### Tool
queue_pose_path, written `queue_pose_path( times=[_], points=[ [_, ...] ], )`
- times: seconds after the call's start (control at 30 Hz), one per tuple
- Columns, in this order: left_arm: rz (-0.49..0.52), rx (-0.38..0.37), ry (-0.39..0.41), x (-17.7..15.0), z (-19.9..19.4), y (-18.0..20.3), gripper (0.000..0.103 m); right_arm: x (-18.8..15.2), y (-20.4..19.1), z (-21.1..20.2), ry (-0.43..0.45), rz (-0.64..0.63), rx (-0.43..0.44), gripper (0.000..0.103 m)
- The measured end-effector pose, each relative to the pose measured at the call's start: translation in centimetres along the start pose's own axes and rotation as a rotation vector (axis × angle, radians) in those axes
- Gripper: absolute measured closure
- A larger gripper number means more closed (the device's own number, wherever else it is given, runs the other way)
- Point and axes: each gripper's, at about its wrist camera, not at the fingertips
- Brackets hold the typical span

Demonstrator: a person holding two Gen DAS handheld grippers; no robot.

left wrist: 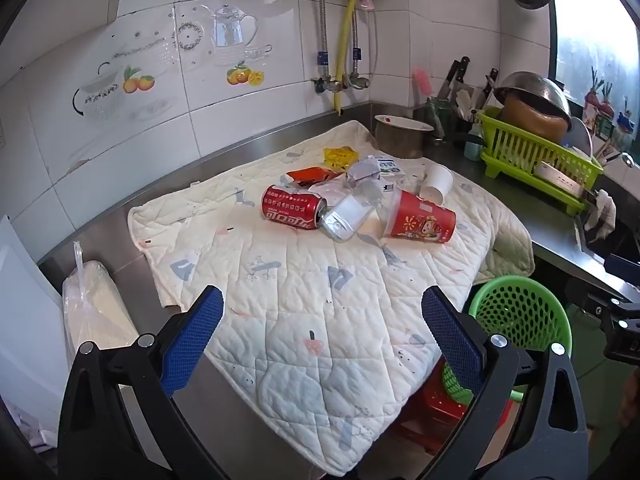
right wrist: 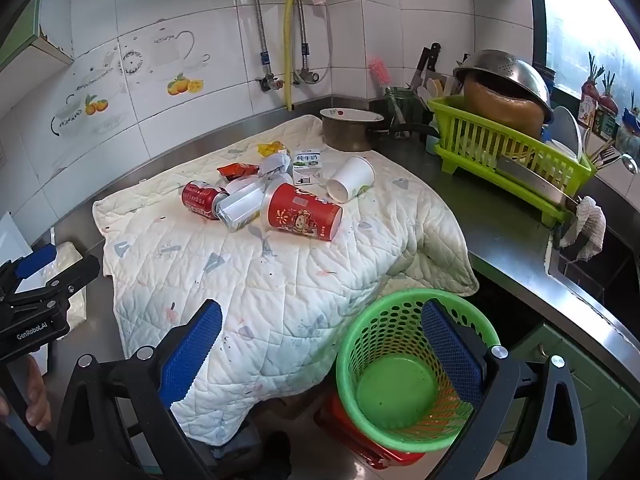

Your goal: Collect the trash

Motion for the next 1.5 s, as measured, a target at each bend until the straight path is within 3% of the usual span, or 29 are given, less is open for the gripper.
queue_pose_path(
  times=[1.5],
  points=[
    [-0.011, 0.019, 0.064, 0.0, -0.8, -0.7, 0.005, 0.2, -0.2, -0.2, 0.022, -0.008, -0.002, 0.006]
  ],
)
Point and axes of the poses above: each gripper's, at about its wrist camera, not at the fingertips, and z roughly the way its jaws point, y to its right, x to its top, and after that the axes turned 9 degrees about -y, right-handed
